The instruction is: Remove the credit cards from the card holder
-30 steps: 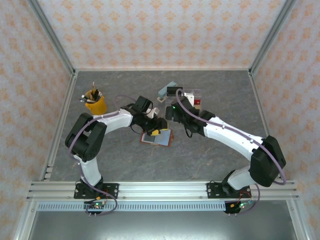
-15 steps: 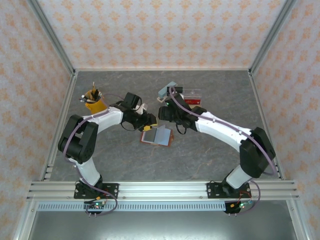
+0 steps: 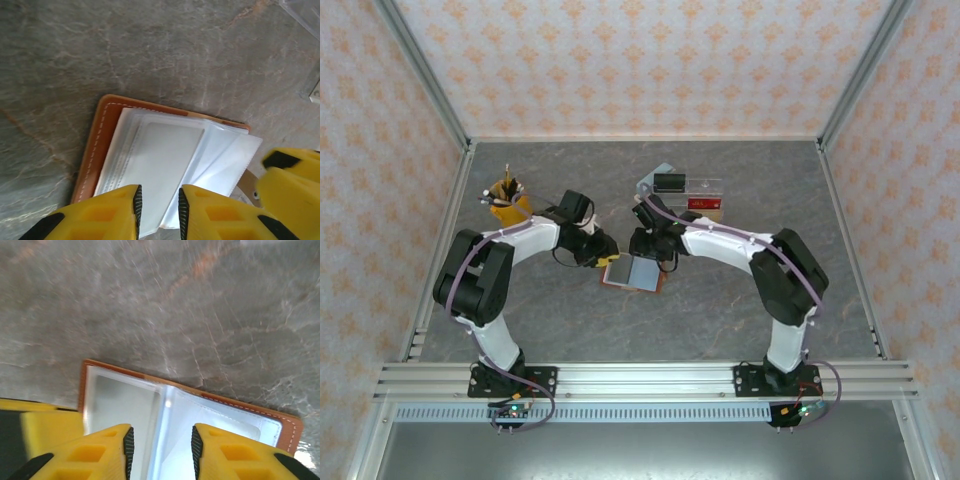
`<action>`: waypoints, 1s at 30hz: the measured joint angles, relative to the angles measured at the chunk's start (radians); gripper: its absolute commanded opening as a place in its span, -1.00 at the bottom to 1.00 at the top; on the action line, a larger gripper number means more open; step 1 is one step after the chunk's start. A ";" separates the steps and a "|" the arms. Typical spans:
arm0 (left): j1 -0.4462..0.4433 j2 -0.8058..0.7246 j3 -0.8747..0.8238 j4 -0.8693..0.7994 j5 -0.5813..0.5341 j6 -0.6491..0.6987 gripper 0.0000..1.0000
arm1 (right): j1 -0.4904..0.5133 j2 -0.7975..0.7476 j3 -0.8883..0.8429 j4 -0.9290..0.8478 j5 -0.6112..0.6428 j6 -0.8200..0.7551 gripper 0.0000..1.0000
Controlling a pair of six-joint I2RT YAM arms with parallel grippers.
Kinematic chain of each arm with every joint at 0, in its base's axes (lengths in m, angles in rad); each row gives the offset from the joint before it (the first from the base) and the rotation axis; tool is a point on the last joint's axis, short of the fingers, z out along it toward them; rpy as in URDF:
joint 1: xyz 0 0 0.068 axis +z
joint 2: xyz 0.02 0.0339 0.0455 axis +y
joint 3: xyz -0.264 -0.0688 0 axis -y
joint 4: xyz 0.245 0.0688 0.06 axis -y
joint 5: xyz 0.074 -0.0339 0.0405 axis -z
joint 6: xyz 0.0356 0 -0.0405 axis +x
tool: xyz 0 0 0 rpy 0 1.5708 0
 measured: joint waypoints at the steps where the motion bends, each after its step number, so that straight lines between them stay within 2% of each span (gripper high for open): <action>1: 0.000 -0.002 0.000 -0.005 -0.006 0.002 -0.35 | 0.000 0.012 0.001 -0.006 -0.008 0.003 -0.24; 10: 0.000 -0.003 0.004 -0.052 -0.038 0.033 -0.27 | 0.000 0.103 0.067 -0.081 -0.035 -0.010 -0.13; 18: 0.000 0.014 0.006 -0.053 -0.012 0.051 -0.32 | 0.005 0.131 0.111 -0.118 -0.035 -0.058 0.10; 27: 0.000 0.019 0.013 -0.064 -0.018 0.053 -0.46 | 0.042 0.196 0.214 -0.233 0.061 -0.093 0.09; 30: 0.000 0.019 0.013 -0.077 -0.034 0.058 -0.53 | 0.059 0.217 0.245 -0.268 0.104 -0.100 0.00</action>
